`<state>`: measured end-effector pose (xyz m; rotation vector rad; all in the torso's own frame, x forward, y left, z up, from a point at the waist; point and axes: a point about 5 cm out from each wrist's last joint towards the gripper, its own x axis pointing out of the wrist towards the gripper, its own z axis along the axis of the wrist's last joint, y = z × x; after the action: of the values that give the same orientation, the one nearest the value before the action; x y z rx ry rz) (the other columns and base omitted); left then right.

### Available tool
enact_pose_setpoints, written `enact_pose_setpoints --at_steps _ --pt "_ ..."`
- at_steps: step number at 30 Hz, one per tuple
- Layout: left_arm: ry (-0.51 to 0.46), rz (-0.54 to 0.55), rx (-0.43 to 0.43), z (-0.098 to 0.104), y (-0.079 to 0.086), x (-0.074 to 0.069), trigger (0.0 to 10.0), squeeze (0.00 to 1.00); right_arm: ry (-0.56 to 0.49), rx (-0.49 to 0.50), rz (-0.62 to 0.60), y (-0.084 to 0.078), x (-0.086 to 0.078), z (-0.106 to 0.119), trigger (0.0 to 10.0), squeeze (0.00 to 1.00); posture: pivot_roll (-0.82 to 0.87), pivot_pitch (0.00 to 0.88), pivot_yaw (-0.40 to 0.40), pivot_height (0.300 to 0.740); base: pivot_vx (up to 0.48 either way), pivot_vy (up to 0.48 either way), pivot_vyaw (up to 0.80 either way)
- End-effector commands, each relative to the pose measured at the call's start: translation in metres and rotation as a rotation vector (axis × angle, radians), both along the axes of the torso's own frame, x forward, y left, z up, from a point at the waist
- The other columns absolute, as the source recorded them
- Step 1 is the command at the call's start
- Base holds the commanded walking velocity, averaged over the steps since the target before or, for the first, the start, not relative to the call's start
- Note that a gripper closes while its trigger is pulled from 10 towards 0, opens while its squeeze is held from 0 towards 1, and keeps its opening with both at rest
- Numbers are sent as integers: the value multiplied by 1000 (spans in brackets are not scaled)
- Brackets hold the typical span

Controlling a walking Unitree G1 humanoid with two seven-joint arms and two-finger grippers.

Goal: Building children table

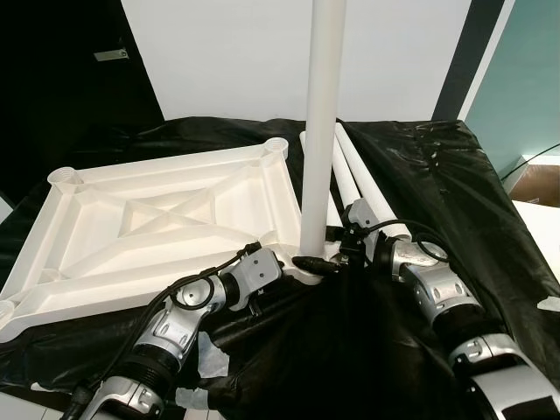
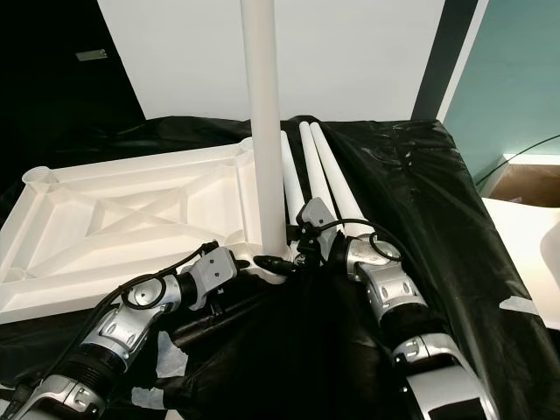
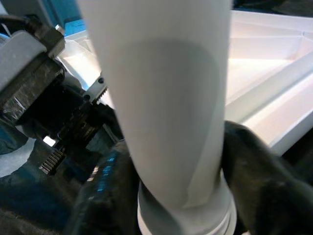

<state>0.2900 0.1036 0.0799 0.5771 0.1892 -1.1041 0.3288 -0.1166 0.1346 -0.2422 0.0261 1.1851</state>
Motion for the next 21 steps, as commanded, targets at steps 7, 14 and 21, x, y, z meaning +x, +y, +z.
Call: enact_pose_setpoints --at_steps 7,14,21 --pt "153 -38 85 -35 4 -21 10000 0 10 34 -4 7 -3 -3 0 0 81 0 24 740 0 0 0" --pt "150 -43 86 -34 3 -21 10000 0 -123 273 -480 11 -11 -15 0 0 82 0 20 740 0 0 0" --pt "152 -47 90 -34 3 -20 10000 0 -163 335 -725 4 -25 -24 0 0 81 0 25 740 0 0 0"
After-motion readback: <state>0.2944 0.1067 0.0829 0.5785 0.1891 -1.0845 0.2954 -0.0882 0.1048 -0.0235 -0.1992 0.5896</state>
